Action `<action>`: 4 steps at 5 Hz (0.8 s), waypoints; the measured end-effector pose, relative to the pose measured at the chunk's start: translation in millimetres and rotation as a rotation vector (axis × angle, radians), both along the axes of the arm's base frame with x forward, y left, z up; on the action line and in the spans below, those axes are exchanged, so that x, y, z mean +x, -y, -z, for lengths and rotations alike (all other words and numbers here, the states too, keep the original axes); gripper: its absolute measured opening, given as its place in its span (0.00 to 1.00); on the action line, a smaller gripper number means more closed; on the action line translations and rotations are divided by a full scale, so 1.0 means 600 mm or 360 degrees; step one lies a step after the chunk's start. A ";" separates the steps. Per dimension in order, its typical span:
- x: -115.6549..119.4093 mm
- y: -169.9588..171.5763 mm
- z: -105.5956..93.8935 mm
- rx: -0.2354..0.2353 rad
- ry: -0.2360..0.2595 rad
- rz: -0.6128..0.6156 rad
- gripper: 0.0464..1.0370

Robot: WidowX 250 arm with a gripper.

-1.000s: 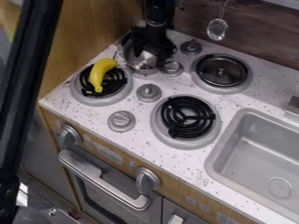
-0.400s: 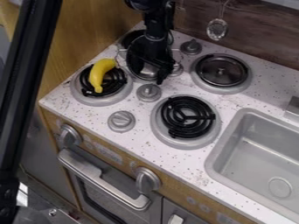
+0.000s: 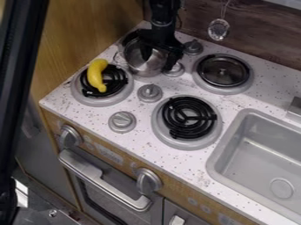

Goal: Put the pot on the lower right burner

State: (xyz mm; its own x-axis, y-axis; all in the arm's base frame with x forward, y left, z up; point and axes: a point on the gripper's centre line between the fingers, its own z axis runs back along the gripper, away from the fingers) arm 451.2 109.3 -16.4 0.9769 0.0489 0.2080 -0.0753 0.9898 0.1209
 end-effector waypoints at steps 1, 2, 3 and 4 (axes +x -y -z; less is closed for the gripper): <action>-0.007 0.001 -0.001 -0.0006 -0.0038 -0.0009 0.96; -0.009 -0.001 -0.001 -0.0005 -0.0051 -0.0007 0.96; -0.008 -0.012 0.013 0.0027 -0.0073 0.0000 0.96; -0.018 -0.010 0.058 0.0004 -0.0149 -0.0016 0.96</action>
State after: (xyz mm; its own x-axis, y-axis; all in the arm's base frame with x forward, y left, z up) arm 440.6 115.6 -51.0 0.9916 0.0581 0.1159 -0.0732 0.9888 0.1302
